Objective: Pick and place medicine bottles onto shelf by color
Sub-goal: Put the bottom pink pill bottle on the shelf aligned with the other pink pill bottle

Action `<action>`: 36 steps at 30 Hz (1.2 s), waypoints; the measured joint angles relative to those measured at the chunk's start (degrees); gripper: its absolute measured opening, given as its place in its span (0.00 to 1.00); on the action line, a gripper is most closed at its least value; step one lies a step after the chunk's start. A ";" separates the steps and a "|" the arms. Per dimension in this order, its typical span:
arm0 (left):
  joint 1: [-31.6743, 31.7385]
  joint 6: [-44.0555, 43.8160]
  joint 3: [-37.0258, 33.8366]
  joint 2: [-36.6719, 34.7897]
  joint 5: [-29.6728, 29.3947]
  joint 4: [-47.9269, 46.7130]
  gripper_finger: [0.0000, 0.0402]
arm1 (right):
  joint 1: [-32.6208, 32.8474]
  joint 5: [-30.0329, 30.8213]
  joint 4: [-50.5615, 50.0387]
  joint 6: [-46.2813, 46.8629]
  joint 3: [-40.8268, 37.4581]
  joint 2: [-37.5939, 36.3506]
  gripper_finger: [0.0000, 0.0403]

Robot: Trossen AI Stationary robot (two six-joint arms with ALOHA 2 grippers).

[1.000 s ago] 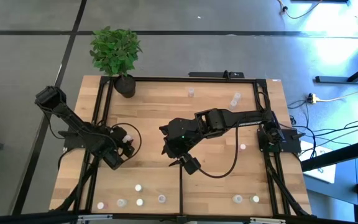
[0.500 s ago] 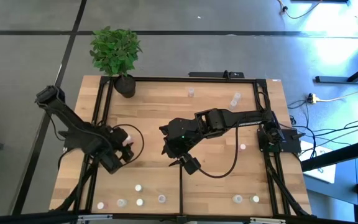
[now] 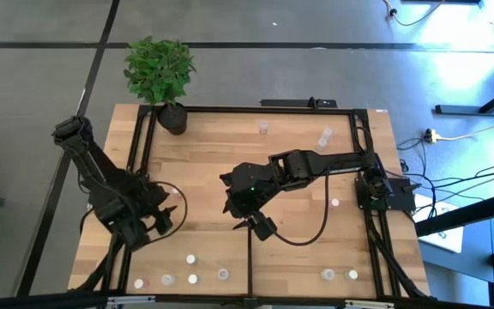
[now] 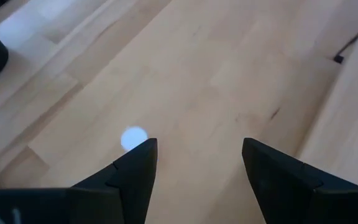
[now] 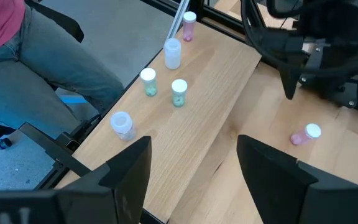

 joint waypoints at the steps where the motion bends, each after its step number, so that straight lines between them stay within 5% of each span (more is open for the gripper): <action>1: -1.03 -1.25 0.00 0.00 -0.03 -0.42 0.57 | 0.00 0.00 0.00 0.00 0.00 0.00 0.59; 16: -11.84 -11.56 0.00 0.00 -3.60 -4.31 0.57 | 0.02 0.07 2.34 0.25 0.00 0.00 0.59; 25: -16.09 -11.65 -0.02 0.00 -5.88 -5.14 0.57 | -0.35 16.29 13.66 0.10 -5.09 0.48 0.59; 36: -19.56 -16.26 -0.07 0.00 -6.25 -7.34 0.57 | -7.74 16.62 27.97 0.17 -13.93 0.56 0.59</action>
